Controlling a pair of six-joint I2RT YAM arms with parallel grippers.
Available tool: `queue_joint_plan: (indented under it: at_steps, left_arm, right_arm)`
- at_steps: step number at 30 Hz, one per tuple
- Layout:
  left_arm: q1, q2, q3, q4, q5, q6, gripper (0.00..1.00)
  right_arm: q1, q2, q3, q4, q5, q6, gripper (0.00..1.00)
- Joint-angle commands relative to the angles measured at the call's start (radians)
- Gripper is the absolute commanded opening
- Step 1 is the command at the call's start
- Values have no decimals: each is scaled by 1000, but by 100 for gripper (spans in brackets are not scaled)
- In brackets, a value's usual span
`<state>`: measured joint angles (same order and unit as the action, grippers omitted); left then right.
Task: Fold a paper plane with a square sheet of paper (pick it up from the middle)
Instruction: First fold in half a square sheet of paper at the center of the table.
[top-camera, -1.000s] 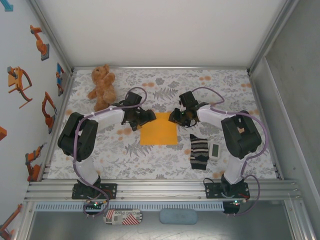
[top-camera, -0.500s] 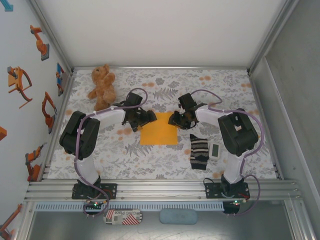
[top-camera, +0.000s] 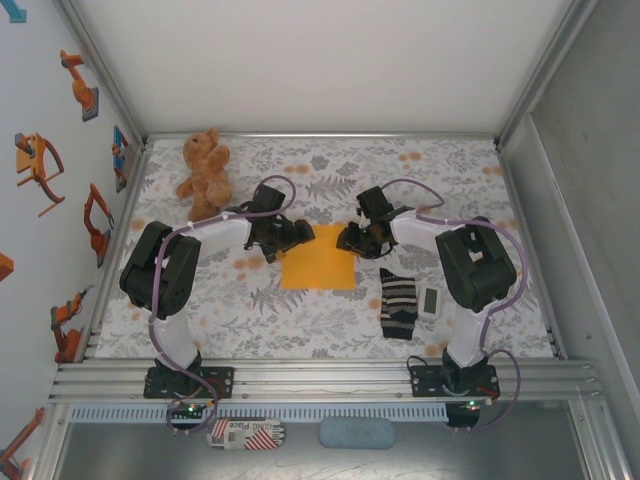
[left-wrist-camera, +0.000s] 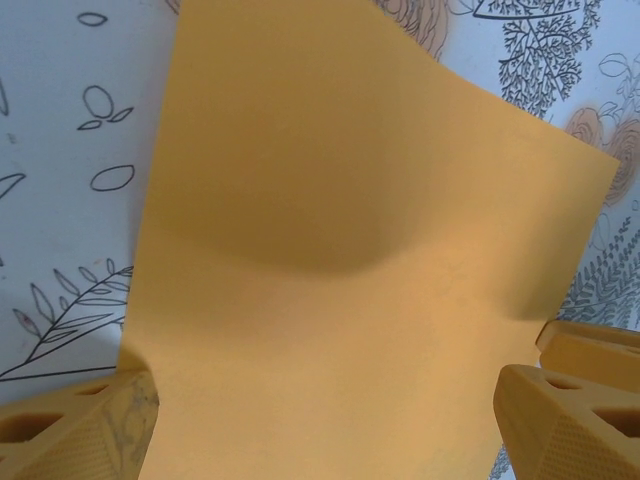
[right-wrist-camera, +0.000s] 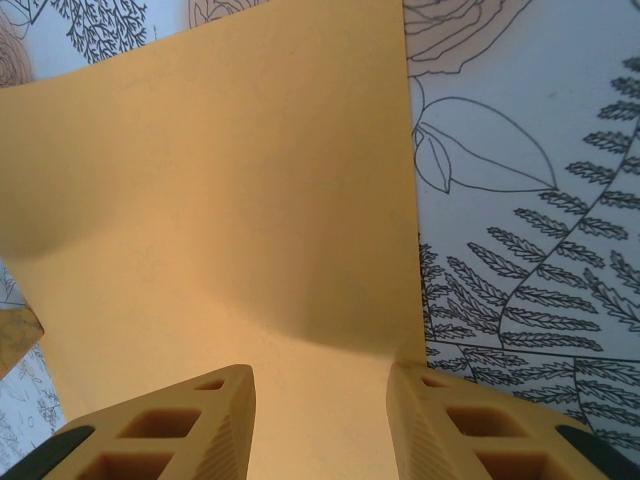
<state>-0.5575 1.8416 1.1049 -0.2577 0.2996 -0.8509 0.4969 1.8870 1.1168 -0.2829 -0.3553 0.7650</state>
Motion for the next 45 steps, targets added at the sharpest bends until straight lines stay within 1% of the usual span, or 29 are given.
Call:
queue_joint_plan:
  at_steps: [1,5,13,17,25,33,35,42,45]
  left_arm:
    - [-4,32,-11,-4,3,6,88]
    - [-1,23,-27,-8,-18,6,87]
    - [7,6,-48,34,4,-12,87]
    - [20,-17,-76,81,23,-32,90]
    - [34,-52,-121,131,31,-35,93]
    - [45,-100,-194,258,59,-30,97]
    - [47,-92,-189,254,63,-18,97]
    - [45,-63,-140,155,55,30,98]
    - [44,-45,-120,120,53,49,94]
  right_arm:
    - [2,47,-7,-29,17,-16,40]
    - [3,50,-8,12,-7,-8,40]
    - [3,99,2,177,-142,82,41]
    - [5,122,19,218,-174,113,40]
    - [29,155,39,226,-197,133,37]
    - [34,169,35,233,-184,147,34]
    - [36,174,41,232,-185,148,34]
    - [46,191,67,231,-204,152,34]
    - [49,199,76,238,-216,158,34]
